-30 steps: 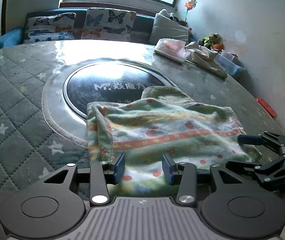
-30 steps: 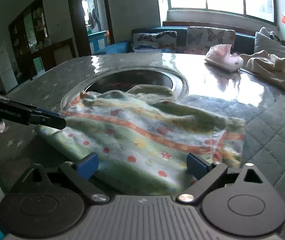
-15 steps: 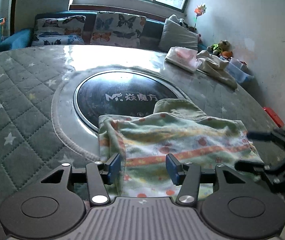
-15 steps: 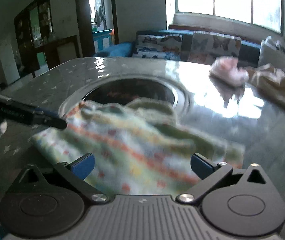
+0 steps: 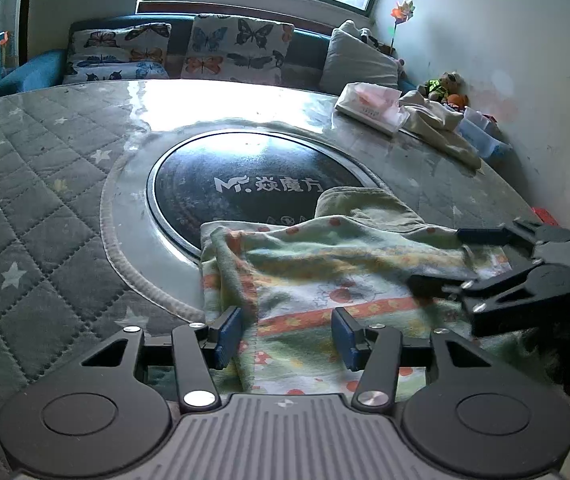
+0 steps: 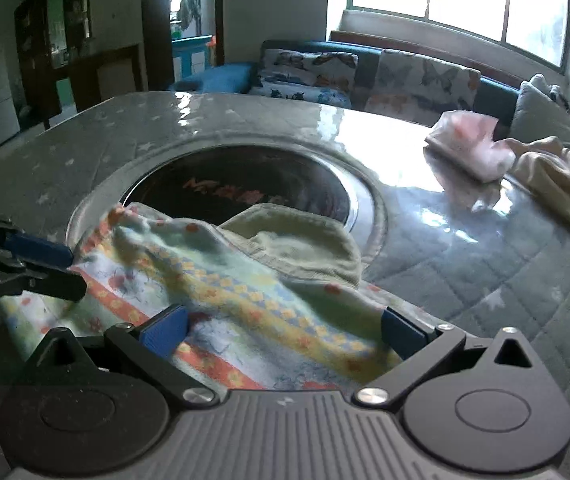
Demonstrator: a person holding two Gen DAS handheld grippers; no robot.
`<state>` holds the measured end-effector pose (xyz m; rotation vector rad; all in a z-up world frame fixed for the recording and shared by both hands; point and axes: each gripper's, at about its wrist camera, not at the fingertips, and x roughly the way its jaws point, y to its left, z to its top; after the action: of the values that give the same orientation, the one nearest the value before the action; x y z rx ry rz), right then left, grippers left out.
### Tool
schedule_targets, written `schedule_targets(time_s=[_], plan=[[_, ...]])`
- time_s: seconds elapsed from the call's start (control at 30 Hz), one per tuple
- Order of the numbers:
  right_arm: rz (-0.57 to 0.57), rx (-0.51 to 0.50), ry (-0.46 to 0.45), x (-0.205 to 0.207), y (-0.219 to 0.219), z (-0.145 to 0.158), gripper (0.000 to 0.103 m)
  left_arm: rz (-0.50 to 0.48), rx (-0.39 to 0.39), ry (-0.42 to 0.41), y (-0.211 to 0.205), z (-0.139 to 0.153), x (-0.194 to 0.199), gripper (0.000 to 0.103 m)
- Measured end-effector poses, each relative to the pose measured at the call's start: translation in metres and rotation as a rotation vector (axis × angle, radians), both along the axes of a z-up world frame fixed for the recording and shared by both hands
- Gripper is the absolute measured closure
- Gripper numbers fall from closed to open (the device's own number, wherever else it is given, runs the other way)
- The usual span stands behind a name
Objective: Fold clothes
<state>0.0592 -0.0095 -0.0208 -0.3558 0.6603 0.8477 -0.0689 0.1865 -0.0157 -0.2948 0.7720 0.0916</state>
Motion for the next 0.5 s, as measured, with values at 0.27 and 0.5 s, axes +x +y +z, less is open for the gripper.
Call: schedule_targets(time_s=[0.27,0.5], plan=[[-0.032,-0.030,-0.011,0.006,-0.014,-0.004,0.000,0.001,0.006,0.008,0.001,0.001,0.001,0.050],[-0.079,-0.018,0.001,0.010,-0.030,-0.004,0.000,0.020,0.019,0.024,0.004,0.004,0.002,0.050]])
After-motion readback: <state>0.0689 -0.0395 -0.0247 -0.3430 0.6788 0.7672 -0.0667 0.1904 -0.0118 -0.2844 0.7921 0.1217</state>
